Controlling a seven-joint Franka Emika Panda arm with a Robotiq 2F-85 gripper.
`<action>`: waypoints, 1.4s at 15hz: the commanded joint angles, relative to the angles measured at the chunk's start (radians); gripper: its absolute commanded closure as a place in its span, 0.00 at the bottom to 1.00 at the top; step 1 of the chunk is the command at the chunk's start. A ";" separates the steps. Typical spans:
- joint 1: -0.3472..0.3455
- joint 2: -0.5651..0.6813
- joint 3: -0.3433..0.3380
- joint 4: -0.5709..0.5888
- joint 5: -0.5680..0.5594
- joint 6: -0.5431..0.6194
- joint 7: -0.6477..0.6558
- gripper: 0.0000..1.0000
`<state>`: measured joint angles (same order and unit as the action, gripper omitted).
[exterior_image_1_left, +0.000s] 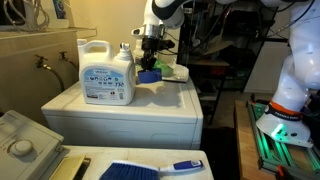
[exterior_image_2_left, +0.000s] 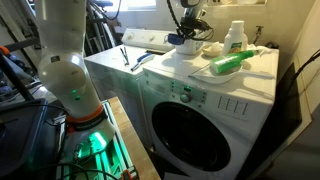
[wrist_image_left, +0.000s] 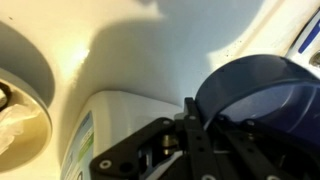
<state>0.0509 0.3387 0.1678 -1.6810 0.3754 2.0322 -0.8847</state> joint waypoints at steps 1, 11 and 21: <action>0.047 -0.086 -0.024 -0.046 -0.191 -0.032 0.190 0.98; 0.059 -0.099 -0.021 -0.023 -0.531 -0.150 0.391 0.93; 0.233 0.000 0.013 0.108 -0.954 -0.441 0.497 0.98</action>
<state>0.2236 0.2825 0.1676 -1.6298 -0.4598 1.6848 -0.4213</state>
